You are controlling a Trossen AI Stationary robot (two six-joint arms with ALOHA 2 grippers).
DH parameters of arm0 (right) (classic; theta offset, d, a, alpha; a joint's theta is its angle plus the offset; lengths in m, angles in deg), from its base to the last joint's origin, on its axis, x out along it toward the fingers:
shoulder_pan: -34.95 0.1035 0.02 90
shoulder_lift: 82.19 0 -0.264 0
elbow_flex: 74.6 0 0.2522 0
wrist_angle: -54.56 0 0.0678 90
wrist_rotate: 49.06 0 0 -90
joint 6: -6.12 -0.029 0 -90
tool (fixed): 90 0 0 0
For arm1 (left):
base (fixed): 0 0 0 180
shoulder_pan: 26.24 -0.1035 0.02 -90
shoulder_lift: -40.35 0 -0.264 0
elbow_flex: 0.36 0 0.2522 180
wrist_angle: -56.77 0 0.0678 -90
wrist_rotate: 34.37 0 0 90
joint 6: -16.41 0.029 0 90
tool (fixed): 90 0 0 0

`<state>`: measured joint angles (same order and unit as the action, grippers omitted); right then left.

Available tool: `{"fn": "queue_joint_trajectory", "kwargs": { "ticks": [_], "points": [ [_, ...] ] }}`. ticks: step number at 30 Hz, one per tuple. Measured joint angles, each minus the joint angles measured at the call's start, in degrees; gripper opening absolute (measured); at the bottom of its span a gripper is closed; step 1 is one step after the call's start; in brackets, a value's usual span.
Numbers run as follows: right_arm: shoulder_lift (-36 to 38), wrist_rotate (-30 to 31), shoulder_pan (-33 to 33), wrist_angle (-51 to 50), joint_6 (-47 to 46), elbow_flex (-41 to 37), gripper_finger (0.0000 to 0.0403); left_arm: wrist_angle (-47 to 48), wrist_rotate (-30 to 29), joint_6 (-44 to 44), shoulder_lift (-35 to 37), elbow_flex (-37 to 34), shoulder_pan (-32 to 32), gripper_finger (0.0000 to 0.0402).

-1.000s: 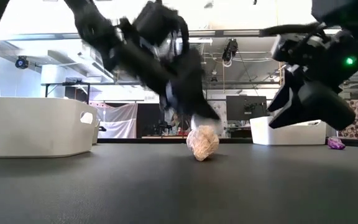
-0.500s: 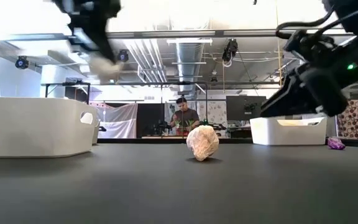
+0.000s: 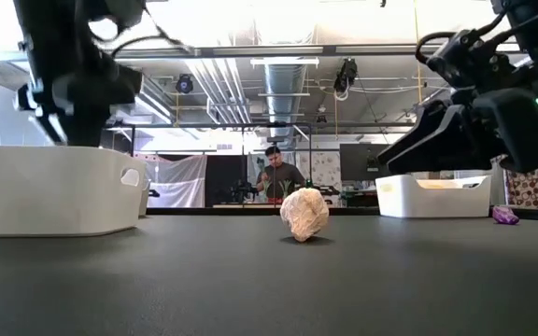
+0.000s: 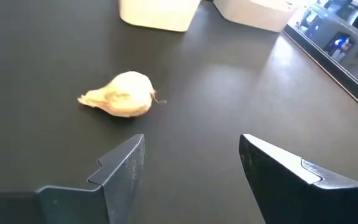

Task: Sort produce into baskets
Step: Put the white garlic into the bottom white bin

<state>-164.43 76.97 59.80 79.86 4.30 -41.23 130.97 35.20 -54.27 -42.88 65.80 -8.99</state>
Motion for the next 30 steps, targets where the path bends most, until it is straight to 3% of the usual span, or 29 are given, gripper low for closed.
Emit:
{"fn": "queue_joint_trajectory", "kwargs": {
  "ticks": [5, 10, 14, 17, 22, 26, 30],
  "points": [
    [0.0, -0.5, 0.0, -0.3, 1.3, 0.4, 0.0258, 3.2, 1.7, -1.9, -4.7, 0.9, -0.1, 0.0188],
    [0.0, -0.5, 0.0, -0.3, 1.9, 0.1, 0.0254, 10.5, 2.6, -1.6, -6.4, 9.0, -0.2, 0.0228],
    [0.0, -0.5, 0.0, -0.2, 1.9, 0.4, 0.0256, 11.6, -4.9, -0.3, -6.8, 18.1, -0.2, 0.0249],
    [0.0, -0.5, 0.0, -0.2, 1.9, 0.4, 0.0259, 5.3, -13.9, 3.4, -8.1, 23.5, 0.1, 0.0253],
    [0.0, -0.5, 0.0, -0.5, 1.8, 0.4, 0.0260, -13.6, -16.6, 17.3, -13.3, 26.7, 0.5, 0.0258],
    [0.0, -0.5, 0.3, -2.5, 0.8, 0.4, 0.0263, -25.0, -10.2, 26.2, -19.8, 26.8, -0.8, 0.0275],
    [0.0, -0.4, 0.4, -4.0, 1.0, 0.4, 0.0269, -26.3, -3.7, 26.6, -26.4, 27.1, -2.6, 0.0301]
  ]
}}
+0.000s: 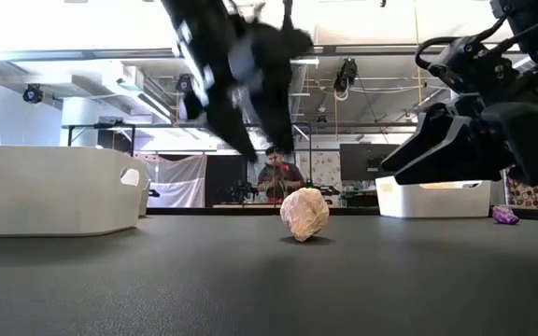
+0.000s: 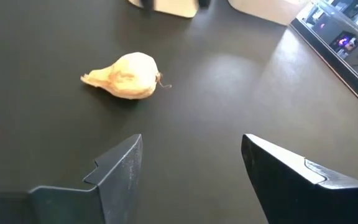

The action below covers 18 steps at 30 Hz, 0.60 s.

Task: Sort produce into baskets
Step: Put the white garlic into the bottom white bin

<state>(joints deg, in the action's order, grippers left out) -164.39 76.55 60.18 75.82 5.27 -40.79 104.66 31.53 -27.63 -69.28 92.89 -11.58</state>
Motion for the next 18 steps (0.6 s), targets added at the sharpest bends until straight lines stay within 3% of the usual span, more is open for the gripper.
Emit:
{"fn": "queue_joint_trajectory", "kwargs": {
  "ticks": [8, 18],
  "points": [
    [0.0, 0.4, 0.0, -1.3, 0.0, 0.0, 0.0270, -0.8, 9.9, 2.1, -8.7, 5.4, -1.6, 0.0337],
    [0.0, 0.5, 0.0, -1.8, -0.2, 0.0, 0.0273, -0.9, 11.7, 4.2, -13.0, 10.9, -1.6, 0.0339]
  ]
}}
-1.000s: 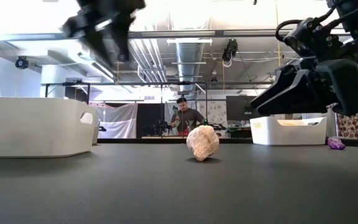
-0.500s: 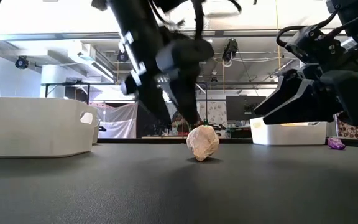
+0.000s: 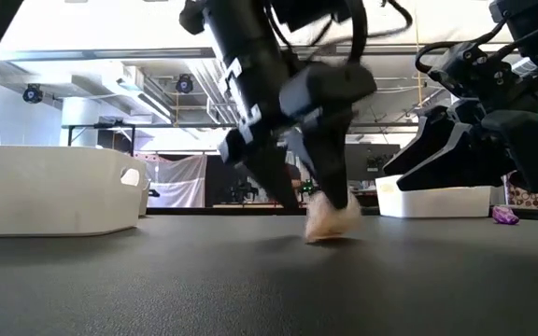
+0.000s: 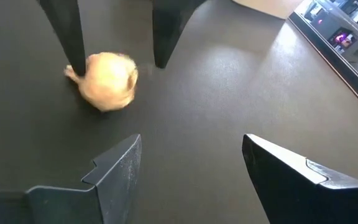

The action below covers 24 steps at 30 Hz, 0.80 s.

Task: Sort produce into baskets
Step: Put the white garlic into the bottom white bin

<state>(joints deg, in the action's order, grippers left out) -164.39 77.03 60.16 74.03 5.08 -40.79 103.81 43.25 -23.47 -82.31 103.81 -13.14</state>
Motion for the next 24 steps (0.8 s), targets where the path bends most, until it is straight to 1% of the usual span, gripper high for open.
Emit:
{"fn": "queue_joint_trajectory", "kwargs": {
  "ticks": [9, 13, 16, 20, 22, 24],
  "points": [
    [0.0, 0.0, 0.0, 0.0, 0.2, 0.0, 0.0263, -2.4, -0.7, 0.4, -2.7, 0.0, 0.0, 0.0338],
    [0.0, 0.0, 0.0, 0.0, 0.2, 0.0, 0.0263, -2.5, -1.9, 1.1, -2.8, 0.0, 0.0, 0.0322],
    [0.0, 0.0, 0.0, 0.0, 0.2, 0.0, 0.0267, -2.4, -3.1, 1.7, -2.8, 0.0, -0.1, 0.0292],
    [0.0, 0.0, 0.0, -0.1, 0.6, 0.0, 0.0266, -0.6, -4.8, 2.5, -2.7, 0.2, -0.1, 0.0228],
    [0.0, 0.0, 0.0, -0.2, 0.9, -0.1, 0.0262, 1.9, -6.1, 3.4, -2.6, 2.0, -0.1, 0.0189],
    [0.0, 0.0, 0.0, -0.4, 0.9, -0.1, 0.0259, 5.2, -6.5, 5.8, -2.3, 5.7, -0.1, 0.0151]
  ]
}}
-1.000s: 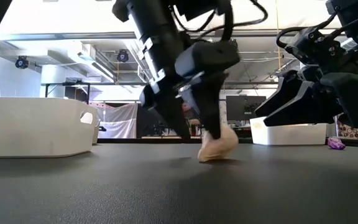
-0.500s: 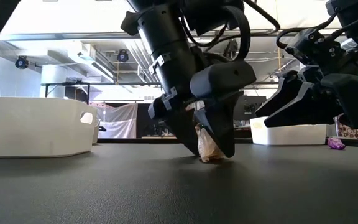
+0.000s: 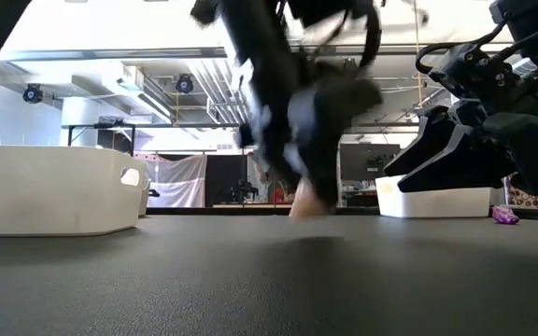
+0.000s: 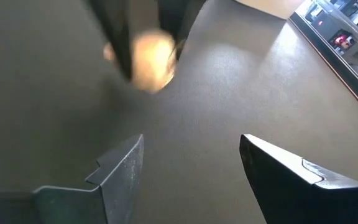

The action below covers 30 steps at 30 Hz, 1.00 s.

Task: Sort produce into baskets
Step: Put the white garlic into the bottom white bin

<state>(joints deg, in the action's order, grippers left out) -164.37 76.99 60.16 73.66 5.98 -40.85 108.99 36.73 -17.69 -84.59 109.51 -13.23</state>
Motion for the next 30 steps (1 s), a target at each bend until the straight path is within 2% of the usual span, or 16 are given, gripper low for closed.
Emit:
{"fn": "queue_joint_trajectory", "kwargs": {
  "ticks": [2, 4, 7, 11, 13, 15, 18, 22, 30],
  "points": [
    [0.0, 0.0, 0.0, 0.0, 0.0, 0.0, 0.0255, 7.0, -2.0, 2.5, 0.3, 5.5, 0.0, 0.0117],
    [0.0, 0.0, 0.0, 0.0, 0.0, 0.0, 0.0253, 16.3, -6.6, 3.2, 0.4, 11.4, 0.6, 0.0100],
    [0.0, 0.0, 0.0, -0.2, 0.1, 0.0, 0.0250, 31.4, -14.0, 1.7, 0.4, 19.9, 1.7, 0.0100],
    [0.0, 0.0, 0.0, -1.2, -0.5, 0.0, 0.0248, 52.0, -19.6, -6.1, 0.5, 29.5, 2.8, 0.0110],
    [0.0, 0.0, 0.0, -1.6, -0.5, 0.0, 0.0250, 50.4, -20.5, -6.6, 2.0, 29.4, 3.0, 0.0115],
    [0.1, 0.0, 0.0, -2.2, -0.9, 0.0, 0.0252, 49.2, -19.9, -5.8, 4.3, 27.2, 3.3, 0.0117],
    [0.4, 0.0, 0.0, -3.4, -1.4, 0.0, 0.0255, 52.0, -19.6, -10.2, 7.9, 22.0, 3.3, 0.0119],
    [0.7, -0.1, 0.0, -4.6, -1.9, 0.0, 0.0255, 51.2, -17.8, -16.6, 13.6, 7.8, 2.8, 0.0121],
    [0.7, 0.0, 0.0, -5.1, -2.1, 0.0, 0.0247, 47.9, -5.1, -37.6, 28.8, -23.9, 2.7, 0.0122]
  ]
}}
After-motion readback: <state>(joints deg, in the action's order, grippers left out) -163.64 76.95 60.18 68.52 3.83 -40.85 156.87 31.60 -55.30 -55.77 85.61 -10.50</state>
